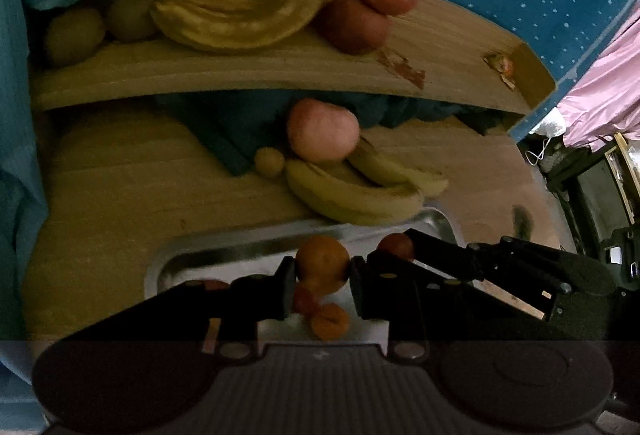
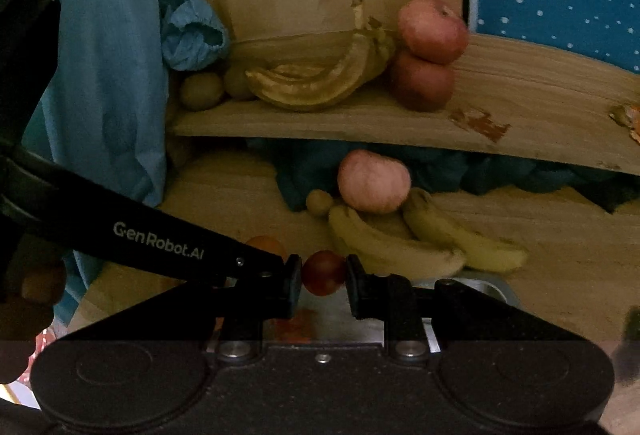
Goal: Organize fruits
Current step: 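Lower the orange onto the tray with the left tool while the right tool lowers the red fruit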
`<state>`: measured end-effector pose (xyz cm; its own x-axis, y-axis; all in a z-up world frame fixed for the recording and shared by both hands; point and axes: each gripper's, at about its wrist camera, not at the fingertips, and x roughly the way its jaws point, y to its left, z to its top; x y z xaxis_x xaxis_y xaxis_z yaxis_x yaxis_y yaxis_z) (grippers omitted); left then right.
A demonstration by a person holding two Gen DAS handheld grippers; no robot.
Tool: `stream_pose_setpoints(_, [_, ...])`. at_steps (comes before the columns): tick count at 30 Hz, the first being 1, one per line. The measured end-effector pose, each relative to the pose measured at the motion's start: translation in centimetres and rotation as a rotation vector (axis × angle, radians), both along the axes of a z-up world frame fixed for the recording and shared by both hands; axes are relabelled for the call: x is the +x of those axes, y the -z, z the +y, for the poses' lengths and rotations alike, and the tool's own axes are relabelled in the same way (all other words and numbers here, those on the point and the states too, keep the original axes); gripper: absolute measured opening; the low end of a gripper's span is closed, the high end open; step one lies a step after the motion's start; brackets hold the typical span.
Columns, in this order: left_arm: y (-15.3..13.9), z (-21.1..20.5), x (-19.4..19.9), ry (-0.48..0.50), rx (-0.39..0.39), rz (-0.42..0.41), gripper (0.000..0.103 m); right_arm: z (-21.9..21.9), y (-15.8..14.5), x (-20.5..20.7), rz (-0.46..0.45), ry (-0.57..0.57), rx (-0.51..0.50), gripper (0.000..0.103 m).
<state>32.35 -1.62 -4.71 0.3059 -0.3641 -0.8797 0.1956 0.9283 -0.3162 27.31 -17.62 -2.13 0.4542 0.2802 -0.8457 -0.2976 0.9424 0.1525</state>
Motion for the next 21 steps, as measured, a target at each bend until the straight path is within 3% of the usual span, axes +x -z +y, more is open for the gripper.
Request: stream_pose_setpoints(21, [2.0,-0.7,-7.7,-0.081,0.032,0.071,0.032,-3.9,0.0,-6.7,0.084,-0.025,-0.037,0.024])
